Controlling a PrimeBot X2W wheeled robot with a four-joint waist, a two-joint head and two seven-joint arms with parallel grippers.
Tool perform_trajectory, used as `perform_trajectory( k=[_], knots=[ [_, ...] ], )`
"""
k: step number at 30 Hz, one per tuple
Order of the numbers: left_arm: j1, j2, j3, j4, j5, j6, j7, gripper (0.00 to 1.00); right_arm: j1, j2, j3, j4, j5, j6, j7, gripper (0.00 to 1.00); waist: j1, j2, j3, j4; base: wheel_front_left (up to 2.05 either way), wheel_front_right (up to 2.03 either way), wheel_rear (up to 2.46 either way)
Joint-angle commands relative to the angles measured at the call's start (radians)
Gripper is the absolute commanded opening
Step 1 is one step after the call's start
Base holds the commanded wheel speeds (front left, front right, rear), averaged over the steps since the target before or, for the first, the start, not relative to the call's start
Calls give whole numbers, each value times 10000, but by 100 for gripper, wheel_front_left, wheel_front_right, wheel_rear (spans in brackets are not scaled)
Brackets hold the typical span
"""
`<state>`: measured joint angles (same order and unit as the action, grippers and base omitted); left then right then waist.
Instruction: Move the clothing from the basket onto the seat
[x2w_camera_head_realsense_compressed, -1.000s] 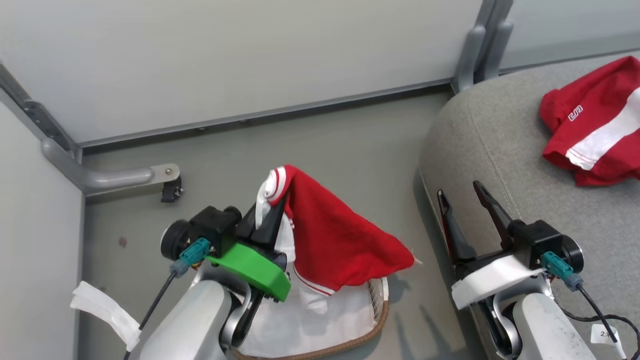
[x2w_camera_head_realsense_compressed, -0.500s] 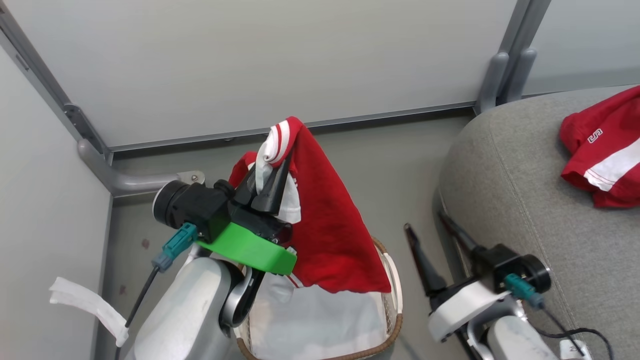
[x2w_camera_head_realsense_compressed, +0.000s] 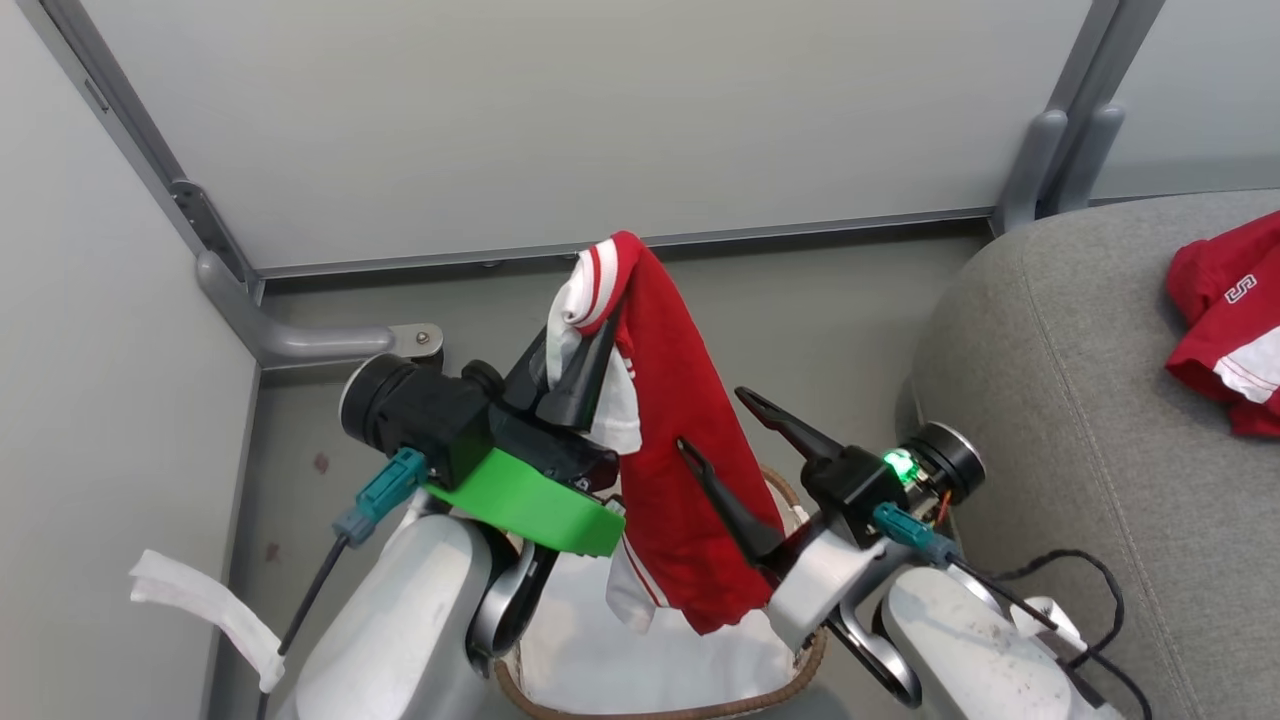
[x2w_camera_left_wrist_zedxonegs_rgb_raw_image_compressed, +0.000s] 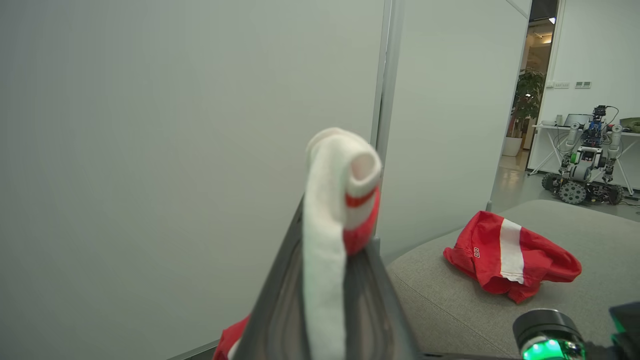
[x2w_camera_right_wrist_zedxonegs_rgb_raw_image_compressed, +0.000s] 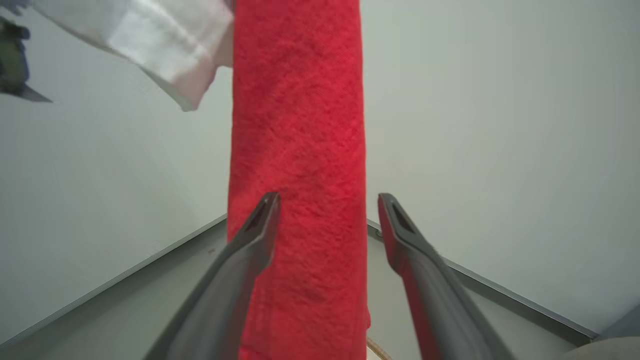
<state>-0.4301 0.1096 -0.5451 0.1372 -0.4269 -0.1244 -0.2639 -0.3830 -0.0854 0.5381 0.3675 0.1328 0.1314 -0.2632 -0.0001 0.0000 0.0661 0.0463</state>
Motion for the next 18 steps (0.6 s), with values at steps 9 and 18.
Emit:
perform_trajectory(
  k=[9, 18],
  knots=[
    [-250, -212, -492, 43, -64, -72, -7, 0, -1109, 217, 519, 1807, -11, -14, -23, 100, 1, 0, 5, 383, 0, 0, 0],
    [-292, -262, -747, 1, -198, -83, -7, 0, -1170, 316, 459, 2840, 226, -14, -23, 100, 1, 0, 70, 610, 0, 0, 0]
  ],
)
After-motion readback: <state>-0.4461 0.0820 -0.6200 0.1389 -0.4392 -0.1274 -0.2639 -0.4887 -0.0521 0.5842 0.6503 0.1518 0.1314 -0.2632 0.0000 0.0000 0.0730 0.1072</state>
